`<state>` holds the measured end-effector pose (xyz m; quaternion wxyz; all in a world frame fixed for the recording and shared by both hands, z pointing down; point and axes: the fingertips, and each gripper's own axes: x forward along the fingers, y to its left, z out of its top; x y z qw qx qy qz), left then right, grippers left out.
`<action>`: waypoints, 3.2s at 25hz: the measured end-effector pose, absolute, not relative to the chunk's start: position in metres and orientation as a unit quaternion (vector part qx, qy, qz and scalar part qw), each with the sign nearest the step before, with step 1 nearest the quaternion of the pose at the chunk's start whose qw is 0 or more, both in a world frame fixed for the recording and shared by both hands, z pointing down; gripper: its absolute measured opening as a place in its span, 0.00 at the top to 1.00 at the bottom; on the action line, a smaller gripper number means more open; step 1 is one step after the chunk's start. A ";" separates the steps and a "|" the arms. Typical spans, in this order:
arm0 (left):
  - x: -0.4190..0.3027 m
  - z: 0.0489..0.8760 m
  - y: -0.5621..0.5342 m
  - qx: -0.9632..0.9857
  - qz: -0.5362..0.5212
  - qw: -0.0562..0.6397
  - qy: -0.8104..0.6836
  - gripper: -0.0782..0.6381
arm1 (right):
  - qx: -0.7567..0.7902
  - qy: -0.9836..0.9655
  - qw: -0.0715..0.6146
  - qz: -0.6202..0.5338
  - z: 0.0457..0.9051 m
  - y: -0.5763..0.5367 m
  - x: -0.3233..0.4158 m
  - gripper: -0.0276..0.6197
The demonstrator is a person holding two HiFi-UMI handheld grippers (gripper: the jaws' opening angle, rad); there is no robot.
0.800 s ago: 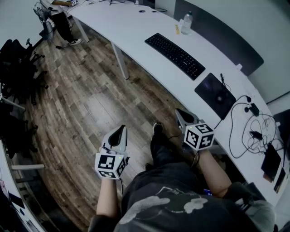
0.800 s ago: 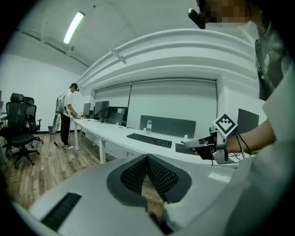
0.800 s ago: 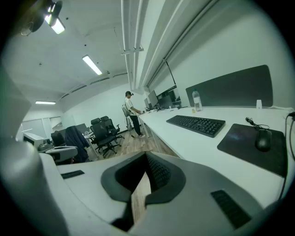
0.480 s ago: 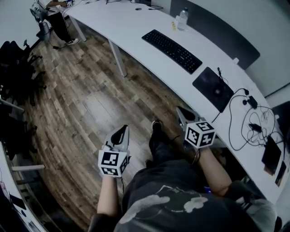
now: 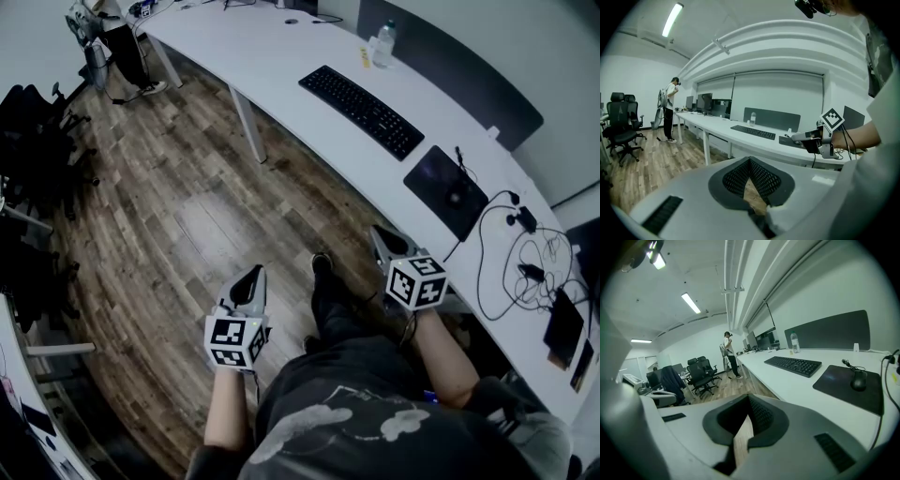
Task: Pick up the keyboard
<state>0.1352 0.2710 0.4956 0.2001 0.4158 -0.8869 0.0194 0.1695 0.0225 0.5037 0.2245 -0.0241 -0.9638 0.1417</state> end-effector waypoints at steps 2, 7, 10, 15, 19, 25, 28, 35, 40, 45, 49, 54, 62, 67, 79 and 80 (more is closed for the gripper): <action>0.125 0.500 0.269 0.413 0.019 0.207 -0.887 0.89 | -0.023 -0.965 0.221 0.138 0.504 0.017 0.161 0.96; 0.081 0.492 0.247 0.414 0.021 0.195 -0.889 0.89 | -0.016 -0.971 0.197 0.133 0.493 -0.012 0.126 0.96; 0.040 0.482 0.224 0.428 0.039 0.184 -0.884 0.89 | 0.000 -0.973 0.175 0.149 0.488 -0.037 0.091 0.96; -0.028 0.473 0.179 0.452 0.047 0.191 -0.870 0.89 | 0.022 -0.974 0.166 0.149 0.485 -0.077 0.033 0.96; -0.079 0.471 0.139 0.467 0.054 0.197 -0.861 0.89 | 0.049 -0.970 0.175 0.161 0.493 -0.115 0.000 0.96; -0.134 0.471 0.074 0.502 0.080 0.200 -0.838 0.89 | 0.102 -0.960 0.203 0.162 0.514 -0.180 -0.038 0.95; -0.157 0.470 0.049 0.513 0.089 0.203 -0.829 0.89 | 0.117 -0.957 0.212 0.158 0.522 -0.205 -0.053 0.95; -0.187 0.464 0.005 0.534 0.098 0.191 -0.818 0.89 | 0.089 -0.960 0.231 0.133 0.525 -0.224 -0.081 0.80; -0.197 0.468 -0.008 0.560 0.129 0.187 -0.797 0.89 | 0.096 -0.957 0.235 0.143 0.526 -0.221 -0.081 0.77; -0.215 0.482 -0.028 0.598 0.151 0.186 -0.765 0.89 | 0.142 -0.949 0.236 0.156 0.533 -0.226 -0.068 0.77; -0.229 0.484 -0.058 0.648 0.195 0.154 -0.720 0.89 | 0.190 -0.939 0.233 0.169 0.530 -0.226 -0.057 0.75; -0.231 0.492 -0.093 0.735 0.269 0.107 -0.614 0.66 | 0.229 -0.926 0.239 0.183 0.525 -0.218 -0.055 0.63; -0.237 0.522 -0.121 0.811 0.381 0.057 -0.440 0.34 | 0.276 -0.907 0.294 0.123 0.525 -0.216 -0.059 0.25; -0.256 0.549 -0.135 0.810 0.465 0.024 -0.358 0.24 | 0.296 -0.890 0.335 0.091 0.530 -0.218 -0.064 0.21; -0.287 0.592 -0.164 0.805 0.550 0.060 -0.213 0.19 | 0.301 -0.878 0.364 0.079 0.530 -0.224 -0.090 0.21; -0.288 0.592 -0.169 0.805 0.551 0.060 -0.212 0.19 | 0.302 -0.877 0.364 0.081 0.531 -0.224 -0.091 0.21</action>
